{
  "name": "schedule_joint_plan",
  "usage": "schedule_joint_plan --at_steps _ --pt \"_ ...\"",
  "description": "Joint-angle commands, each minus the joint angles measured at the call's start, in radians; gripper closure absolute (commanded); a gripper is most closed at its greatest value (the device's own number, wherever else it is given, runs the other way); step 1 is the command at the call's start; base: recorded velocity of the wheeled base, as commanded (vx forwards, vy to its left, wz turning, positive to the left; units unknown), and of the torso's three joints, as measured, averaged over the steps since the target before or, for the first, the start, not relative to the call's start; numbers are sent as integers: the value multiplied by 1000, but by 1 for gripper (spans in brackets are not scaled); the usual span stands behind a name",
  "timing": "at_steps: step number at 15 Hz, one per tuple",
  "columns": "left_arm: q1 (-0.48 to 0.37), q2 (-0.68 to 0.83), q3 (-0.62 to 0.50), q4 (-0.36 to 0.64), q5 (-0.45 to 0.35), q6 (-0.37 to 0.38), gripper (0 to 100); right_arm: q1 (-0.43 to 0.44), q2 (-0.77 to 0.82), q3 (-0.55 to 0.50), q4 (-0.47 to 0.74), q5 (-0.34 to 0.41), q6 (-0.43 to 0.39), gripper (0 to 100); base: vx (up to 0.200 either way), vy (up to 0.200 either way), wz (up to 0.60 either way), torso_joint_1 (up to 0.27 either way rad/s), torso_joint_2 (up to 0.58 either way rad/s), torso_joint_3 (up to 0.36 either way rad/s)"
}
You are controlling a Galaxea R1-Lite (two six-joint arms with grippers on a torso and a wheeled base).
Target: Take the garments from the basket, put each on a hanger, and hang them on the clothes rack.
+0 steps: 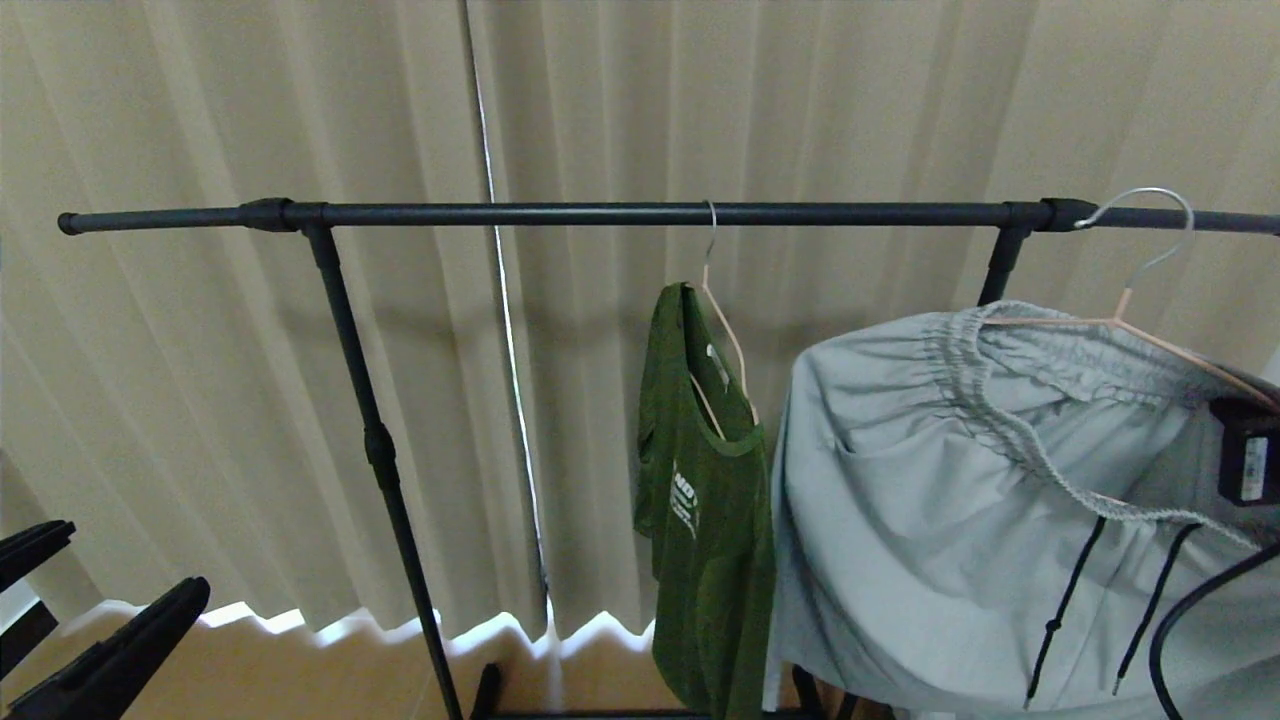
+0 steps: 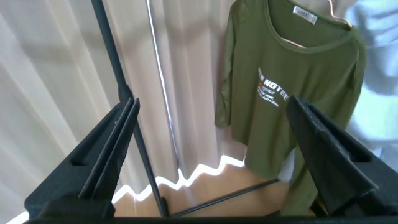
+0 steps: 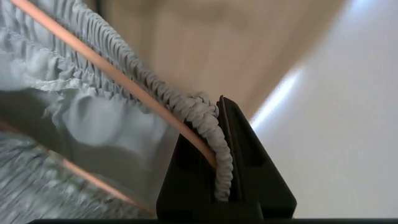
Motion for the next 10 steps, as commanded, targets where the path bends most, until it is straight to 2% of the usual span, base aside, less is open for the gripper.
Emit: schedule_joint_plan --at_steps 1,2,5,10 --pt "70 45 -11 -4 -1 1 0 82 152 -147 45 -20 3 100 0 0 0 0 0 0" --pt "81 45 -11 -4 -1 1 0 85 175 -173 51 -28 3 100 0 0 0 0 0 0" --pt "90 38 -14 -4 -1 14 0 84 333 -331 78 -152 3 100 0 0 0 0 0 0" --pt "90 36 -10 -4 -2 23 0 65 491 -492 123 -198 3 100 0 0 0 0 0 0"
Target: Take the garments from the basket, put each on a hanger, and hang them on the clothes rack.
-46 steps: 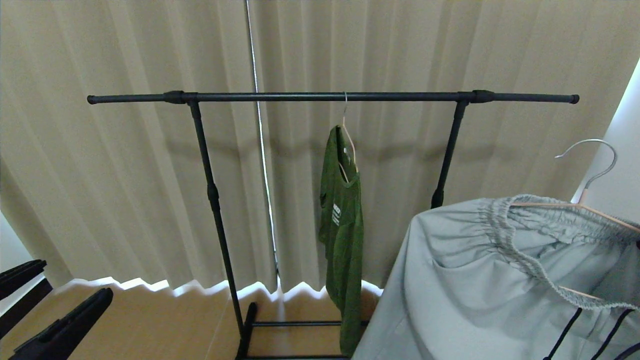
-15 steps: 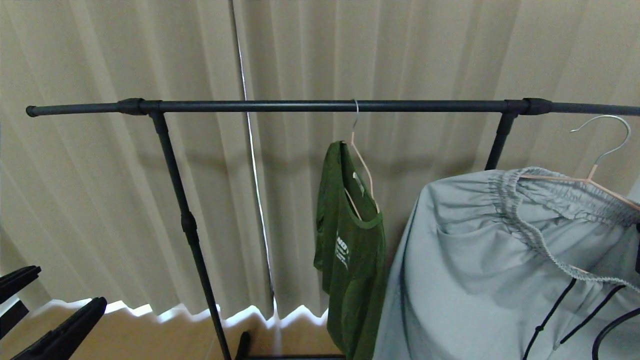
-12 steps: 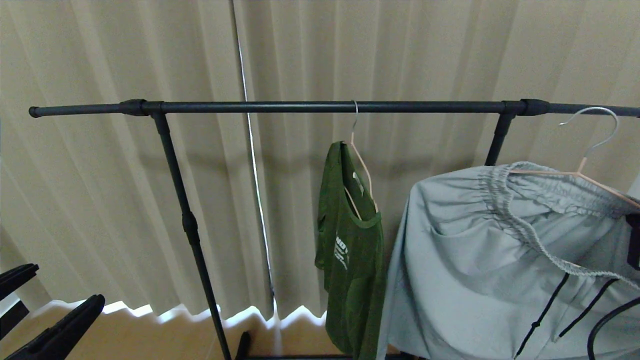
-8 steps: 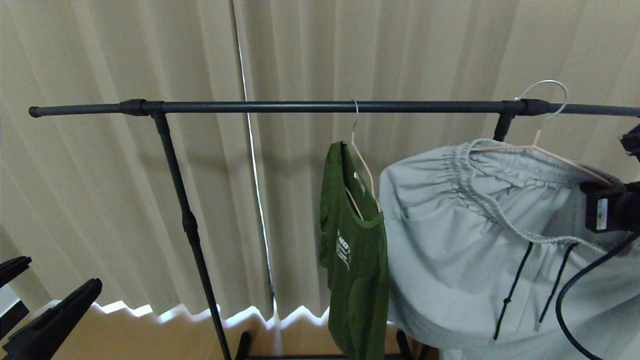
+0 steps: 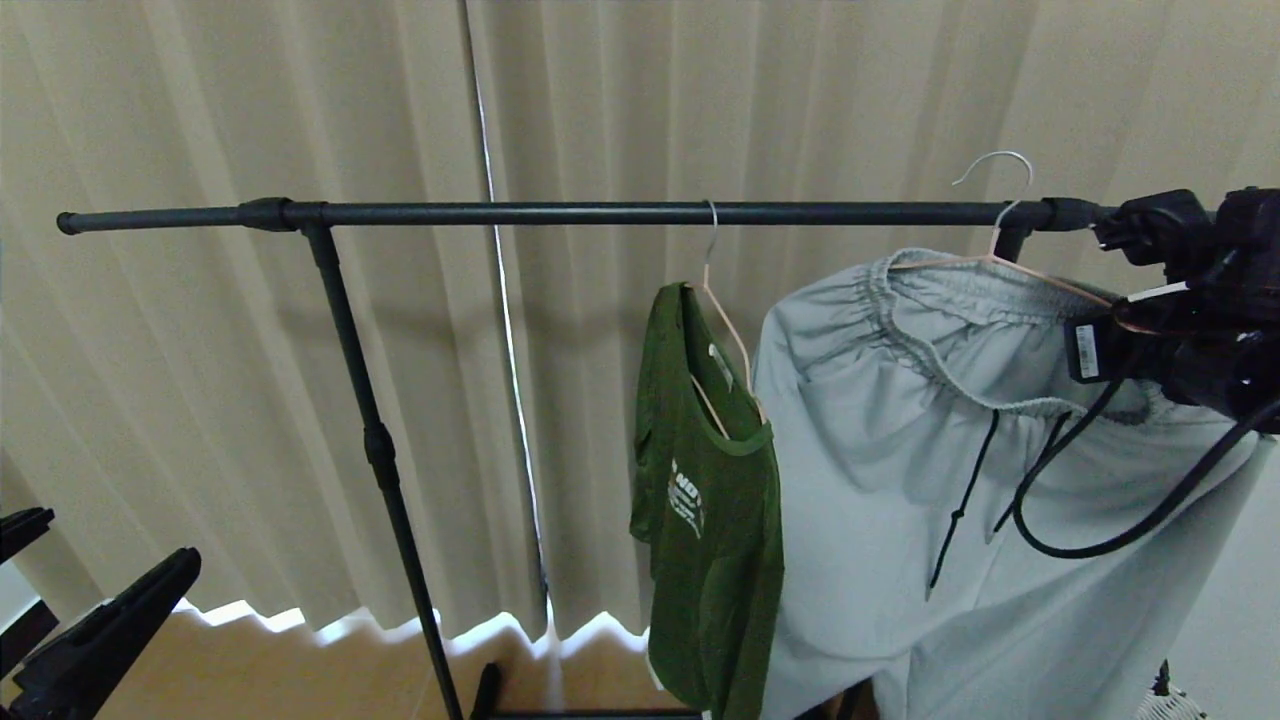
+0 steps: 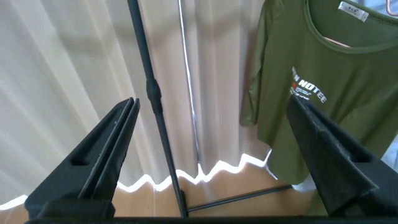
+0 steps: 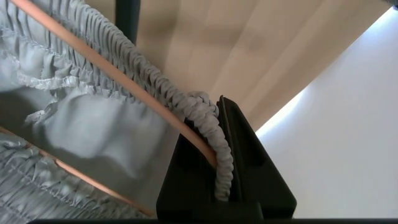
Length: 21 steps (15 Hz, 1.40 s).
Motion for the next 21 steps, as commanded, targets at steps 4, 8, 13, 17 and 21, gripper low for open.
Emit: schedule_joint_plan --at_steps 4,8,13,17,21 --pt "0 -7 7 3 0 22 0 -5 195 -200 75 -37 -2 100 0 0 0 0 0 0" --pt "0 -7 14 4 0 27 0 9 239 -257 125 -60 0 100 0 0 0 0 0 0" --pt "0 -6 16 4 0 27 0 67 227 -197 102 -57 6 100 0 0 0 0 0 0" --pt "2 -12 13 4 0 28 0 115 203 -172 79 -59 9 100 0 0 0 0 0 0" --pt "2 -15 16 6 0 39 0 115 189 -169 78 -53 12 0 0 0 0 0 0 0"
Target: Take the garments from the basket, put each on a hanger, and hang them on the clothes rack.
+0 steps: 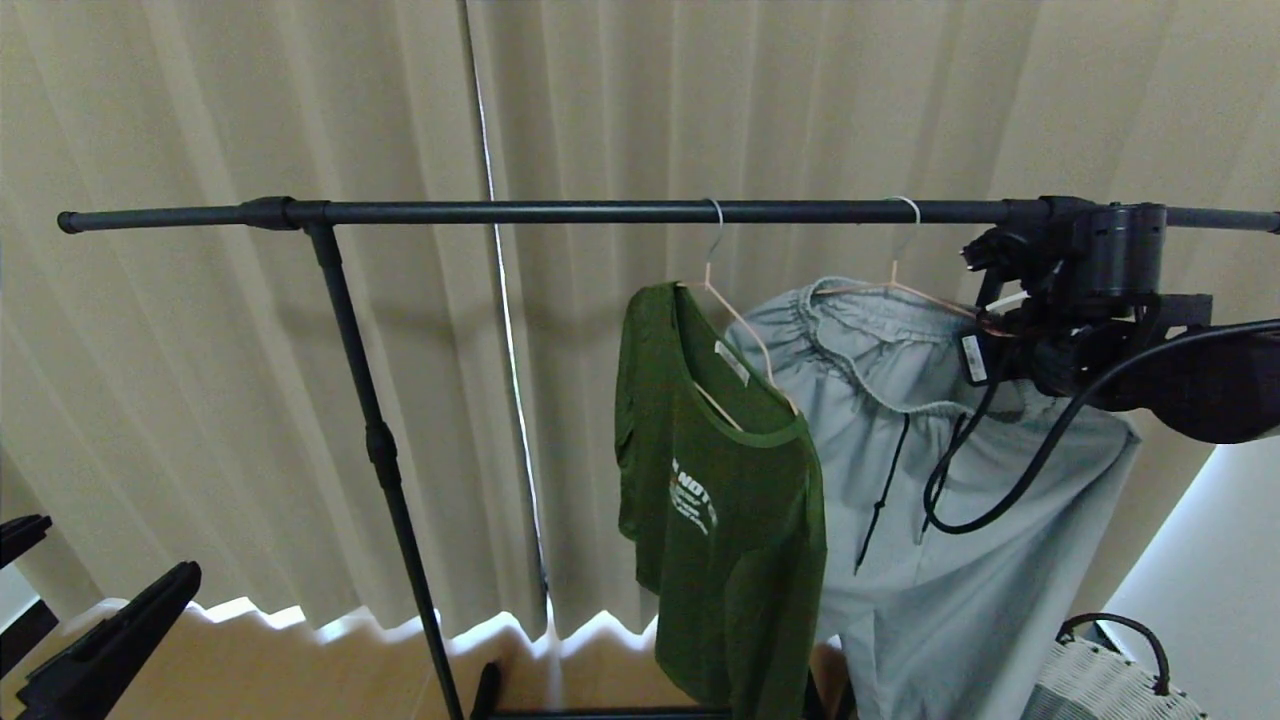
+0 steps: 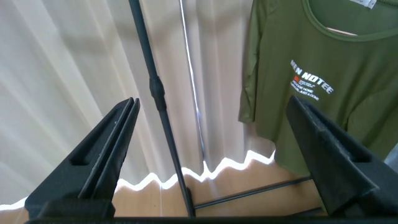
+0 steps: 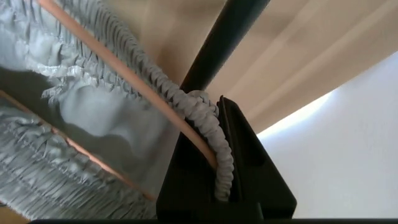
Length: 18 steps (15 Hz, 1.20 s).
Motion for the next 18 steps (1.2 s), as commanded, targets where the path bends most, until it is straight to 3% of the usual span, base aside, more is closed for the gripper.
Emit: schedule_joint_plan --at_steps 1,6,8,11,14,18 --pt "0 1 1 0 1 -1 0 2 -14 5 0 6 4 0 0 0 0 0 0 0" --pt "0 -1 3 0 1 1 0 44 -60 140 -175 121 100 0 0 0 0 0 0 0" --pt "0 -1 7 0 1 1 0 45 -69 262 -367 230 100 0 0 0 0 0 0 0" --pt "0 -22 29 0 3 -2 0 44 -65 358 -554 296 94 0 0 0 0 0 0 0" --pt "2 -22 35 1 4 1 0 44 -54 376 -565 345 94 0 0 0 0 0 0 0" --pt "2 -18 36 3 6 3 0 42 -57 371 -542 345 91 0 0 0 0 0 0 0"
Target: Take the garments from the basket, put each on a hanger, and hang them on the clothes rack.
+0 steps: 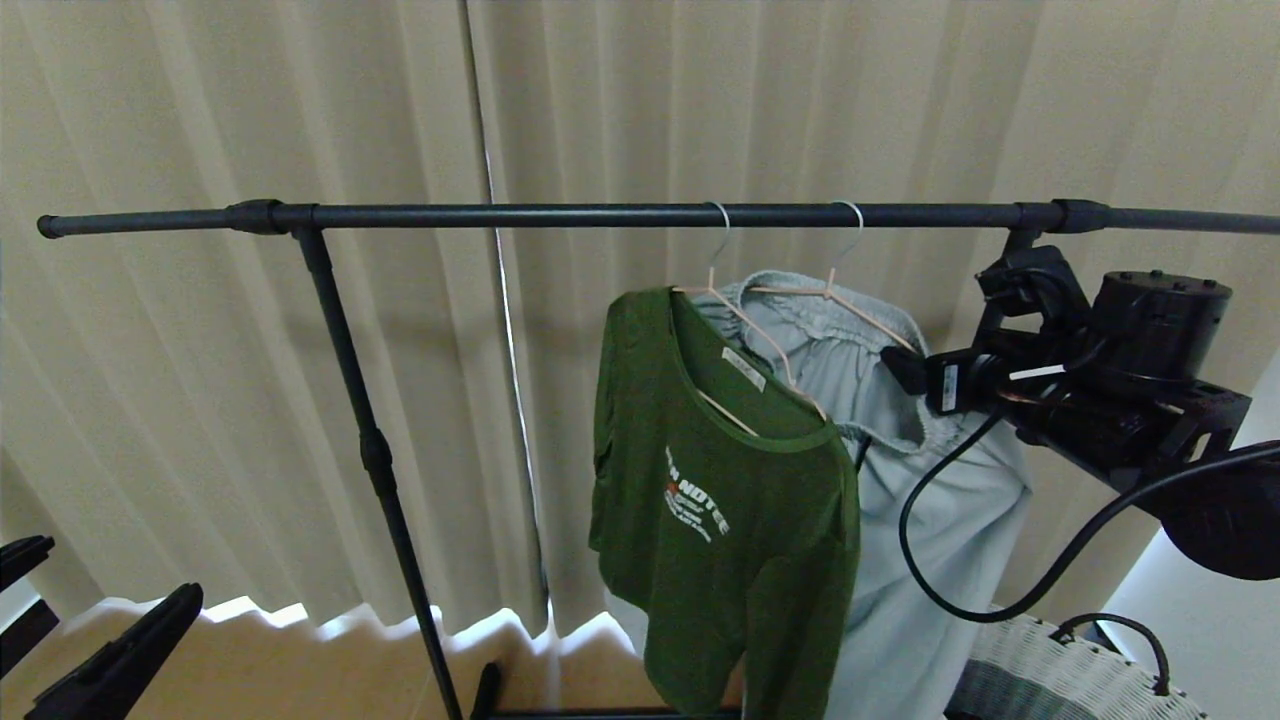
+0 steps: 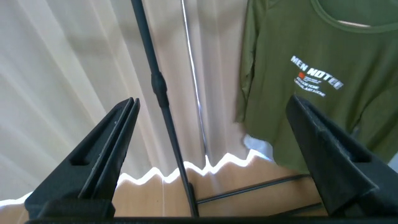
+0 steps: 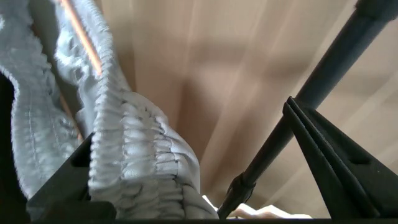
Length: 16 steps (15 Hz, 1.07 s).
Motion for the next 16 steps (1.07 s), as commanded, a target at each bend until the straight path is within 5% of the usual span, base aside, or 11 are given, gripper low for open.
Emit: schedule_joint_plan --at_steps 1,10,11,16 --pt "0 2 0 -1 0 0 0 0 -2 3 2 -1 -1 0 0 0 0 0 0 0" --pt "0 3 -1 2 2 20 0 -29 -8 -17 -18 30 7 0 0 0 0 0 0 0" --pt "0 6 -1 2 2 20 0 -49 2 -23 -22 119 4 0 0 0 0 0 0 0" --pt "1 20 0 5 2 26 0 -67 70 -83 -18 312 -28 0 0 0 0 0 0 0"
